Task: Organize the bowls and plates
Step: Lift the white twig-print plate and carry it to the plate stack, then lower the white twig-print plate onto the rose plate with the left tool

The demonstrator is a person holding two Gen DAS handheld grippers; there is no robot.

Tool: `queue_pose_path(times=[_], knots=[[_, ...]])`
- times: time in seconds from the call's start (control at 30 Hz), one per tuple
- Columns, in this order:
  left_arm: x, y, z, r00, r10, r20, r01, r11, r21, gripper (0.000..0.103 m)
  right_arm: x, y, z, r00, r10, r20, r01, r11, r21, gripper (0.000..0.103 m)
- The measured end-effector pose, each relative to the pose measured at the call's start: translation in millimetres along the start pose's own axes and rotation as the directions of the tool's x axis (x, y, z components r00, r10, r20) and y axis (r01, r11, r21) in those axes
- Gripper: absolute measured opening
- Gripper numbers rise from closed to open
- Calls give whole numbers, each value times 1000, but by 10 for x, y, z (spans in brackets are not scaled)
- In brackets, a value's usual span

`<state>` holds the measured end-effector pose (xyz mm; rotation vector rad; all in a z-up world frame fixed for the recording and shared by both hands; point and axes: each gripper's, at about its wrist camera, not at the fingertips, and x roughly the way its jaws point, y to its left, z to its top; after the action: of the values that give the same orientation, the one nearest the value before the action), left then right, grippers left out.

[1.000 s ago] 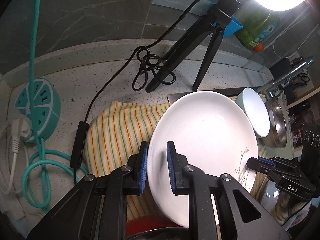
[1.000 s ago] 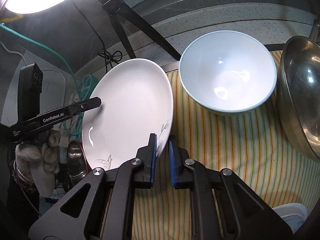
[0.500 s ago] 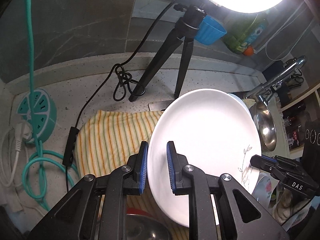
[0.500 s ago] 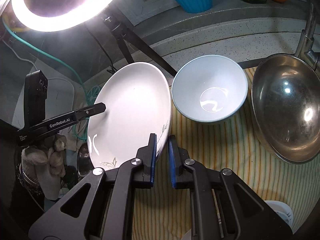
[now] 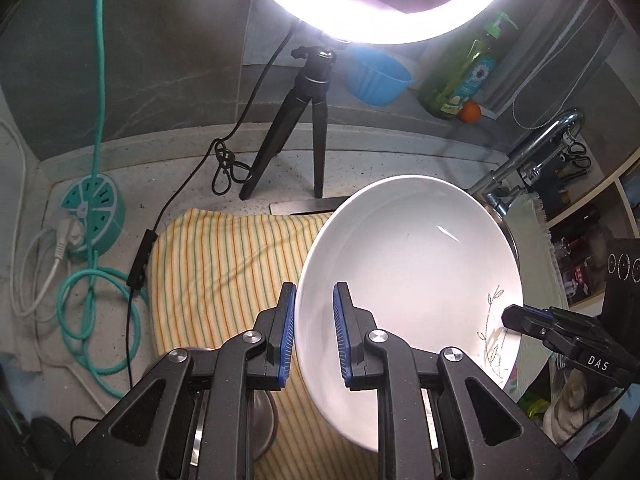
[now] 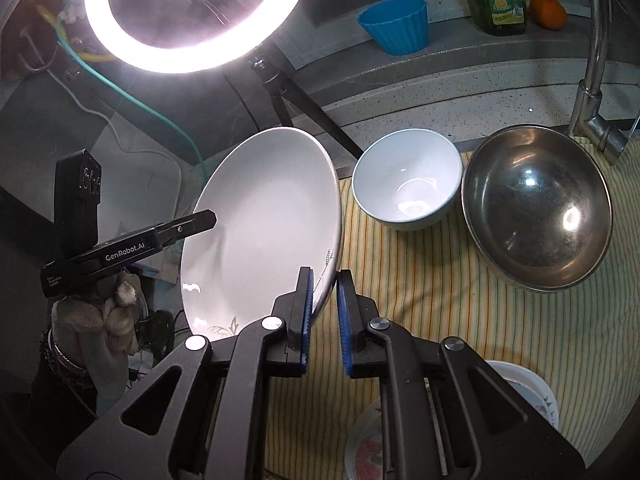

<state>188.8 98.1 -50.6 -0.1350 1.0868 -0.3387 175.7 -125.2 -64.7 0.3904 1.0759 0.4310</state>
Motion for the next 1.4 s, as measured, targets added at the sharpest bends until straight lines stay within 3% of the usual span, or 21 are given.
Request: queue_pose_path(times=[0.4,0.8,1.1,1.4], knots=[[-158,-593,-572,999,23,44,-20,997,-79,16,-506,-382,-324,998,48,-45,-51,996,-71,12],[-23,-1194,-1225,998,9,54,1,985,-171,16,-762,-1083,-716,988,37,-149,-52,994,-101,12],[106,-1394,-1568,998,4,68,14,966,-258,16,-758,-1382,-861,981,4,-195,-27,993,-116,12],[267,-1443,-1841,999,-12,30,21,948,-318,16,-687,-1506,-961,973,-27,-229,-3,992,-128,12]])
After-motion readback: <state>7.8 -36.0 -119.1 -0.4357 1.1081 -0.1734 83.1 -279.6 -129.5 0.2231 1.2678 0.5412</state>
